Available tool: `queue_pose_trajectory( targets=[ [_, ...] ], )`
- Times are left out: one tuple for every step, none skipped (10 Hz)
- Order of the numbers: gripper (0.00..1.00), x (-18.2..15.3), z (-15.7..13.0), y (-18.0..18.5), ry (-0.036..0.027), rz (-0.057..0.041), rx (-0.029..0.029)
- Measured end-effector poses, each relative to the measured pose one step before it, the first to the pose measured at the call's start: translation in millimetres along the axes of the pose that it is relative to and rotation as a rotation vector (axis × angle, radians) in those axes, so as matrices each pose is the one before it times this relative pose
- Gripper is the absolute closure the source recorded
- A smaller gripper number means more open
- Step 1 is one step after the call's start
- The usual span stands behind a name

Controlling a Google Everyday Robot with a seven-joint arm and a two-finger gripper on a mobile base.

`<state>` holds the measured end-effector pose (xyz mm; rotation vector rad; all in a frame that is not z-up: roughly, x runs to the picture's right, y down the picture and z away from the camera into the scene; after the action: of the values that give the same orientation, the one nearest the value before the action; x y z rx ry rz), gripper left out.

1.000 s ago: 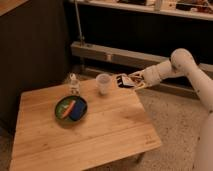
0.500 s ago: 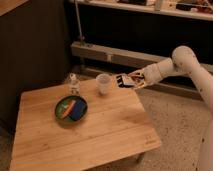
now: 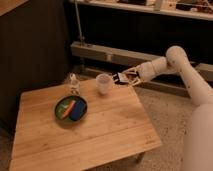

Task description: Place the eraser in the ceramic cup

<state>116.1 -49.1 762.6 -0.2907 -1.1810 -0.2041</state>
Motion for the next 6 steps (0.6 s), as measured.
queue_pose_trajectory(
  targets=[
    [1.0,0.98,11.74,-9.02,-0.01815,-0.0098,0.0006],
    [1.0,-0.34,7.81,-6.34,-0.01231,-0.00899,-0.00362],
    [1.0,1.69,3.1,-3.76,-0.0038,-0.00422,-0.00075],
    [1.0,1.52,2.27,-5.0,-0.0053,-0.00719,-0.00031],
    [1.0,1.78,2.94,-2.35,-0.00477,-0.00267,-0.00492],
    [1.0,1.66,1.55,-2.86,-0.00313,-0.003,-0.00147]
  ],
)
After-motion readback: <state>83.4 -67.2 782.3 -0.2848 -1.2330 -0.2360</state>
